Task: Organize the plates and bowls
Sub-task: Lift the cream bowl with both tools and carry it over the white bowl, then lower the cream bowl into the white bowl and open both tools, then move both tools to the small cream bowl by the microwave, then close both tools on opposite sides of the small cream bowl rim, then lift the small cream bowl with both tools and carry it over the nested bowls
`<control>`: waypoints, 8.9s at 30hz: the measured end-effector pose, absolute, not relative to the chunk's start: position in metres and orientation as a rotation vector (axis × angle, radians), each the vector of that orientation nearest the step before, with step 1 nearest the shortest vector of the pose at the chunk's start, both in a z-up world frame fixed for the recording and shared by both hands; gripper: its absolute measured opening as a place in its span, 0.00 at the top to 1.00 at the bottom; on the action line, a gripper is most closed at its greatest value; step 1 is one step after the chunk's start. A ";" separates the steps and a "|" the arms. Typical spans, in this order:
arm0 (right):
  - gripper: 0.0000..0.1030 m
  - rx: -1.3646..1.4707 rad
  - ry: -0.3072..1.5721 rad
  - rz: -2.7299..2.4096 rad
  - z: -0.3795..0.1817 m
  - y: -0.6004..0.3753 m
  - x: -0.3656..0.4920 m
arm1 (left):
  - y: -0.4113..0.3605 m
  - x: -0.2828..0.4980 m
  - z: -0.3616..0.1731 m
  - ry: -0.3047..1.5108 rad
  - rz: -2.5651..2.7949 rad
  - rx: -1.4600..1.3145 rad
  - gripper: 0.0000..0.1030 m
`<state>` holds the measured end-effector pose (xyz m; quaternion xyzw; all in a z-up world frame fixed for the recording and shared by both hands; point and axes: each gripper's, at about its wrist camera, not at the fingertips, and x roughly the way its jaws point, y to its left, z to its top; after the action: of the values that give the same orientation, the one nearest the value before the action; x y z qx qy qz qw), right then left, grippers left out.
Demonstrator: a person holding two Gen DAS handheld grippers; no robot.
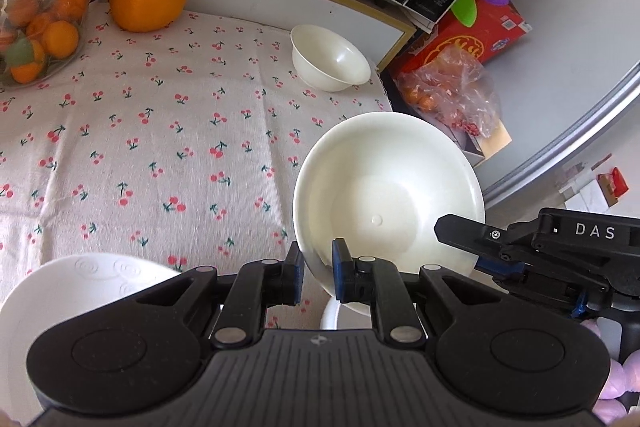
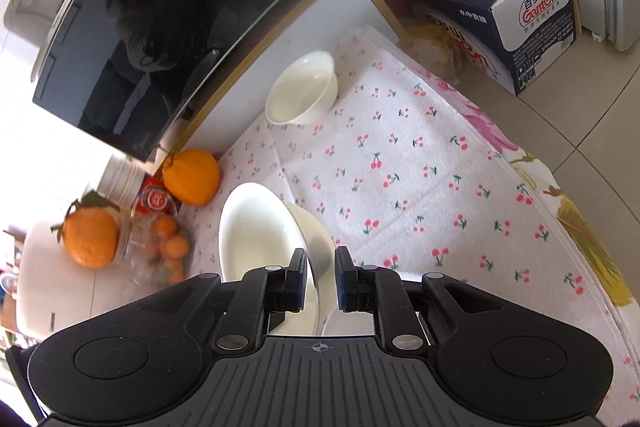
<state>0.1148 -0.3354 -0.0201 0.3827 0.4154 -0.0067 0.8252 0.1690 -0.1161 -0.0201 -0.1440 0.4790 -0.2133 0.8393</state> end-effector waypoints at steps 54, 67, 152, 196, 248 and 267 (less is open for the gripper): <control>0.84 0.650 1.094 -0.081 -0.039 -0.337 0.076 | -0.144 0.132 -0.041 1.143 -0.574 -0.151 0.83; 0.82 0.614 1.090 -0.082 -0.038 -0.334 0.077 | -0.147 0.133 -0.043 1.141 -0.573 -0.135 0.80; 0.15 0.440 0.818 0.062 0.036 -0.328 0.224 | -0.126 0.262 0.012 0.833 -0.404 0.015 0.01; 0.11 0.662 0.725 0.165 -0.106 -0.402 0.351 | -0.206 0.364 -0.098 0.659 -0.623 0.276 0.00; 0.85 0.436 0.685 0.241 0.019 -0.333 0.278 | -0.198 0.289 0.011 0.510 -0.557 0.304 0.14; 0.85 0.357 0.695 0.254 0.066 -0.297 0.186 | -0.173 0.216 0.043 0.511 -0.581 0.257 0.15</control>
<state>0.1857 -0.2967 0.0655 0.1736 0.3379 0.1235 0.9168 0.2162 -0.1728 0.0433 0.1250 0.2486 -0.2824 0.9180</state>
